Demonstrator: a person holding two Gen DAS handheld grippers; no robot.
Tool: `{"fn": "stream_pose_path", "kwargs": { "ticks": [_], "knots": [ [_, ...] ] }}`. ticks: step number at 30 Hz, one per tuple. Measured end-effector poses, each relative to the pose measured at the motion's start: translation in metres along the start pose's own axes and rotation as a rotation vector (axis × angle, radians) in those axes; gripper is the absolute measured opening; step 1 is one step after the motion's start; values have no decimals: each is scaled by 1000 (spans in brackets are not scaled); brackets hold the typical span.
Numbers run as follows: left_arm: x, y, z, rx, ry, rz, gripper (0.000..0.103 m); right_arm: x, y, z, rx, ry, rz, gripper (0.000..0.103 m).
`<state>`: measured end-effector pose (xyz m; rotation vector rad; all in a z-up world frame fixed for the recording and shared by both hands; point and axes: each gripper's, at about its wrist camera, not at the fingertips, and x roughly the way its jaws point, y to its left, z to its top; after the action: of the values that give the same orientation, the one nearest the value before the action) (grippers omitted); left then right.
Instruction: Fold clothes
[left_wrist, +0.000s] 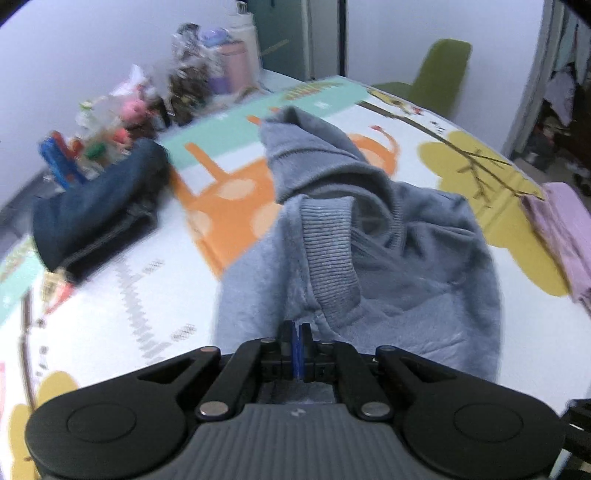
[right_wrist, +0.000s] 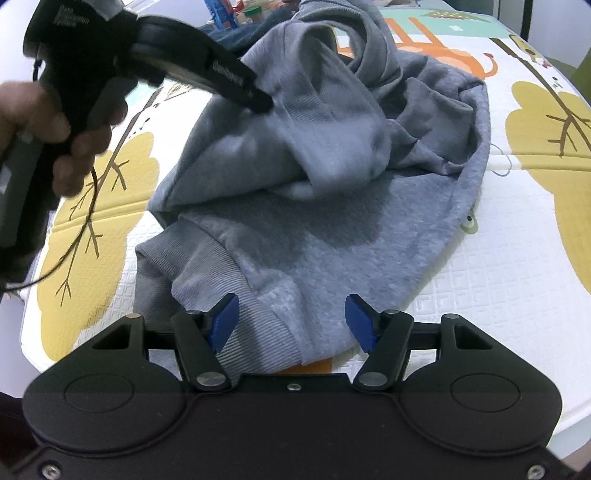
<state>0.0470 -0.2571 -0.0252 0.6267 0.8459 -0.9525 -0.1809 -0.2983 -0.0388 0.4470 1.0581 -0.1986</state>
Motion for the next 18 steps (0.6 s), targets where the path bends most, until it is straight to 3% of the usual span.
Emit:
{"fn": "stream_pose_path", "kwargs": {
  "ticks": [7,18],
  "knots": [
    [9,37,2,-70,17,102,1,4,13,-1,-67,24,2,70],
    [21,83,-1,-170,45,245,1,20,33,-6,-249,11,-126,86]
  ]
}}
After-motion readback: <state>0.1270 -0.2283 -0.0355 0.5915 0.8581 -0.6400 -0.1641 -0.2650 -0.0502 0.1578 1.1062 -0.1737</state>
